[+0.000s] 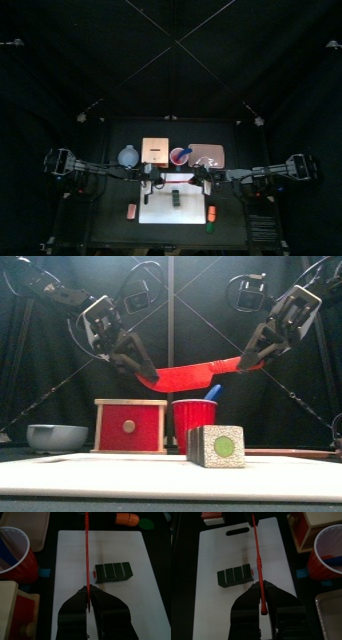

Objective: Place sushi on board then cut the sushi with the knife then place the pieces on the plate
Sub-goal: Cut the sushi into 4 pieces

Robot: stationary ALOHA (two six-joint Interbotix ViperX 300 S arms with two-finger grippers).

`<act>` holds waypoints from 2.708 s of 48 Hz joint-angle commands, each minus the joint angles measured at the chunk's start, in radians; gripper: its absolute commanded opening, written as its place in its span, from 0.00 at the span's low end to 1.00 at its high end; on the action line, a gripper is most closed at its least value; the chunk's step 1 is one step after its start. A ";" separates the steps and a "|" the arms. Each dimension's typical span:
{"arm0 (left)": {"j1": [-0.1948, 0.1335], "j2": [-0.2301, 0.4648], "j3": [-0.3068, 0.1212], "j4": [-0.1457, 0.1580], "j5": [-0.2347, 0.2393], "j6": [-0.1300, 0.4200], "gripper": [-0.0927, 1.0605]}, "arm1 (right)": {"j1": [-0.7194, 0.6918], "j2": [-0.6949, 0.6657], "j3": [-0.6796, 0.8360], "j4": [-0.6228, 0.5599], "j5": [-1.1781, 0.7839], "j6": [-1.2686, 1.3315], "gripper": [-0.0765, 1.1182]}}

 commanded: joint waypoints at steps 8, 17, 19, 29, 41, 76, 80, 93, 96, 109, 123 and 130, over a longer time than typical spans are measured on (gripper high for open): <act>-0.046 0.035 -0.037 -0.035 -0.008 -0.005 0.41 | 0.006 0.015 -0.029 0.051 0.046 0.003 0.39; -0.066 0.081 -0.063 -0.081 -0.008 -0.003 0.41 | 0.015 0.046 -0.051 0.069 0.091 0.003 0.39; -0.074 0.089 -0.067 -0.087 -0.008 -0.003 0.41 | 0.015 0.055 -0.057 0.072 0.104 0.003 0.39; -0.115 0.101 -0.080 -0.117 -0.008 -0.005 0.41 | 0.015 0.114 -0.097 0.072 0.181 0.002 0.38; -0.123 0.114 -0.081 -0.152 -0.008 -0.005 0.41 | 0.026 0.160 -0.126 0.074 0.236 0.002 0.38; -0.138 0.172 -0.110 -0.160 -0.008 -0.002 0.41 | 0.031 0.186 -0.106 0.086 0.262 0.003 0.38; -0.140 0.172 -0.112 -0.160 -0.008 -0.003 0.41 | 0.031 0.189 -0.106 0.086 0.264 0.003 0.38; -0.140 0.172 -0.110 -0.161 -0.008 -0.003 0.41 | 0.034 0.201 -0.104 0.089 0.264 0.003 0.38; -0.141 0.173 -0.109 -0.161 -0.009 -0.003 0.41 | 0.034 0.206 -0.104 0.092 0.264 0.003 0.38; -0.141 0.181 -0.106 -0.161 -0.006 -0.005 0.41 | 0.034 0.216 -0.103 0.092 0.264 0.003 0.38; -0.133 0.221 -0.106 -0.160 -0.005 0.000 0.41 | 0.028 0.245 -0.103 0.092 0.268 0.003 0.38; -0.132 0.245 -0.106 -0.156 -0.003 0.003 0.41 | 0.021 0.272 -0.103 0.087 0.268 0.003 0.38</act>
